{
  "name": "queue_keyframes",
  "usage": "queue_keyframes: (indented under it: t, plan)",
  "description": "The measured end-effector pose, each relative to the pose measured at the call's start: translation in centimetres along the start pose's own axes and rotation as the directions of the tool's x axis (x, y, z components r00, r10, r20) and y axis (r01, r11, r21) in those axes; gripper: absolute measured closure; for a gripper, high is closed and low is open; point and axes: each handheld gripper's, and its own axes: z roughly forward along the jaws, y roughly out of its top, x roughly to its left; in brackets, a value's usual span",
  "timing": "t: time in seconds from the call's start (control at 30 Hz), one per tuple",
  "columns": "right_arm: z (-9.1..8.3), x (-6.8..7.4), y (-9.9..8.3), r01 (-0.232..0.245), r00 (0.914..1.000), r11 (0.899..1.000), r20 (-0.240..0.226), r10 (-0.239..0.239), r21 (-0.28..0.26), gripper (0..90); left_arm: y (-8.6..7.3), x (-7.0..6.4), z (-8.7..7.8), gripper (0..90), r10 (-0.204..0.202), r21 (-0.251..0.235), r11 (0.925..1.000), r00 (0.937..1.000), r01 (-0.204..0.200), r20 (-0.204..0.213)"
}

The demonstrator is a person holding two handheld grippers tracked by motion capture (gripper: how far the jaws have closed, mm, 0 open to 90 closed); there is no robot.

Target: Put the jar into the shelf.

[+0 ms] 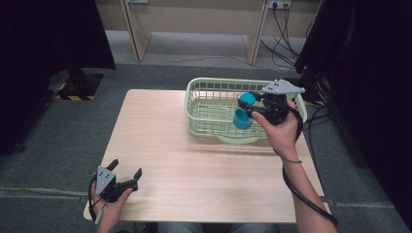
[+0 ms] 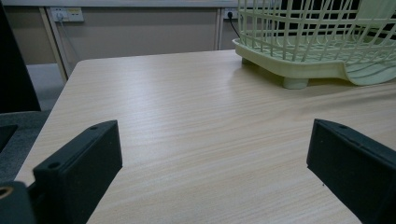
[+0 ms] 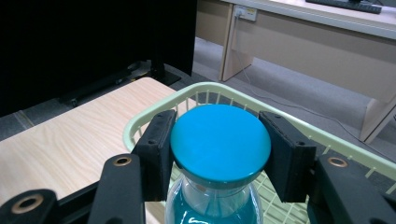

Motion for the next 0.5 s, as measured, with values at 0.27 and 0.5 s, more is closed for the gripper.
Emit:
queue_keyframes:
  t: [0.27, 0.5]
  plan:
    - [2.0, -1.6, 1.0, -0.036, 0.9989, 0.999, 0.032, 0.035, 0.022, 48.5, 0.0, 0.0, 0.0, 2.5, -0.003, -0.002, 1.0000, 1.0000, 0.003, 0.002]
    - [4.5, -3.0, 1.7, -0.083, 0.9948, 0.995, 0.064, 0.079, 0.051, 48.5, 0.0, 0.0, 0.0, 2.5, -0.001, -0.003, 1.0000, 1.0000, 0.001, 0.004]
